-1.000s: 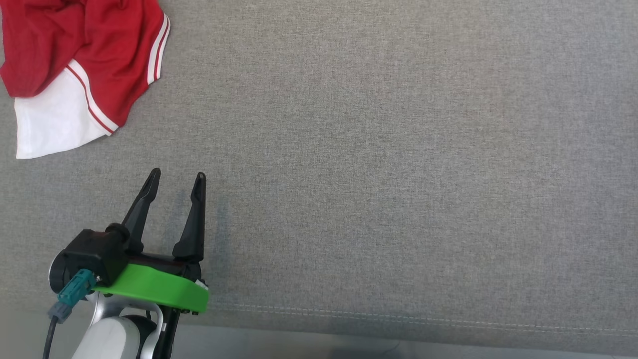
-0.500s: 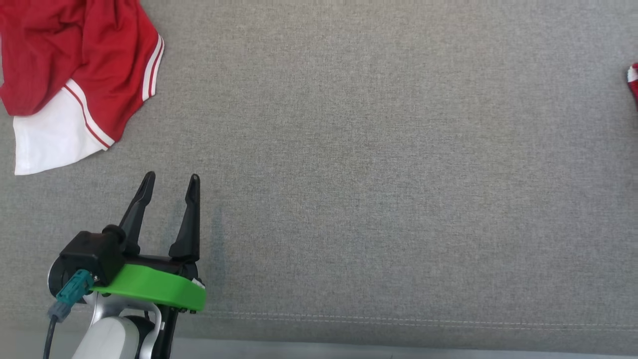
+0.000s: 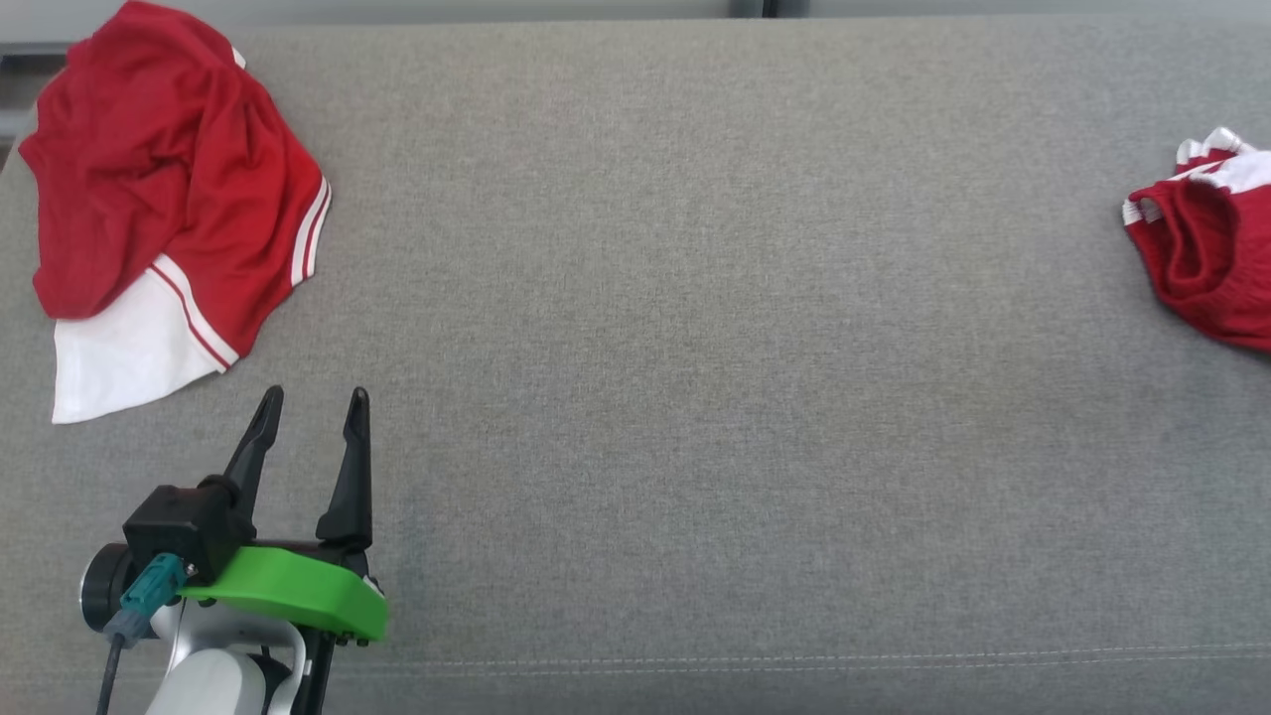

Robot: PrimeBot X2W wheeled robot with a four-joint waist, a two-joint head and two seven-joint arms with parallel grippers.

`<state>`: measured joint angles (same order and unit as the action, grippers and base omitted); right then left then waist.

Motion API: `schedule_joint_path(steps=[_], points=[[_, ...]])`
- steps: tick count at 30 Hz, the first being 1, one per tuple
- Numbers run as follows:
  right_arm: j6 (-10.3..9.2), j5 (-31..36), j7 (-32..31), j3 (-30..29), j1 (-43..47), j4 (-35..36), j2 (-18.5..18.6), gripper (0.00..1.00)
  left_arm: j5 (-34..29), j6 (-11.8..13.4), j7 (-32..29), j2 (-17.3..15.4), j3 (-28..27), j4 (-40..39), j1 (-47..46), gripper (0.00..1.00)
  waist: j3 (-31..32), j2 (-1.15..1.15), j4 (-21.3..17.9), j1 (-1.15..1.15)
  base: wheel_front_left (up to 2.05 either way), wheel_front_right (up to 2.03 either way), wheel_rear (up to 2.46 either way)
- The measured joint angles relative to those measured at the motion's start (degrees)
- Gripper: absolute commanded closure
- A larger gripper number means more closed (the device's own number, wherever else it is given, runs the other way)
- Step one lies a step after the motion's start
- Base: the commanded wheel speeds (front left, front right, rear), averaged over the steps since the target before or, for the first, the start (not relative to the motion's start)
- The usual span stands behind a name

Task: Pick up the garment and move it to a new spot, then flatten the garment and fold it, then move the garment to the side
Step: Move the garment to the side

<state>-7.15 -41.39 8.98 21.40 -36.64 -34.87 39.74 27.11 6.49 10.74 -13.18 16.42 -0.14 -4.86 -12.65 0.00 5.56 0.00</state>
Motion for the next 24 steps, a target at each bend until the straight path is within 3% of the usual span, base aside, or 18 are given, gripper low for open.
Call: schedule_joint_path(steps=[5, 11, 24], points=[[0.0, 0.89, 6.02, 1.81, 7.58, 2.53, -5.02, 0.0, -0.73, -0.45, 0.23, -0.34, 0.82, 2.49, 1.16, 0.0, 3.82, 0.0, -1.6, 0.0, 0.0, 0.0, 0.0], [-0.01, 3.85, 6.06, 3.85, 16.77, 5.53, -9.83, 0.0, -0.6, -0.45, 1.0, -0.32, 0.33, 5.47, 3.53, 0.0, 8.52, 0.0, -4.22, 0.0, 0.0, 0.0, 0.0], [-0.02, 11.6, 5.78, -6.19, 28.65, 9.1, -17.61, 0.0, -0.62, -0.44, 2.0, 1.08, 0.59, 8.22, 6.03, 0.0, 12.84, 0.0, -7.06, 0.0, 0.0, 0.0, 0.0]])
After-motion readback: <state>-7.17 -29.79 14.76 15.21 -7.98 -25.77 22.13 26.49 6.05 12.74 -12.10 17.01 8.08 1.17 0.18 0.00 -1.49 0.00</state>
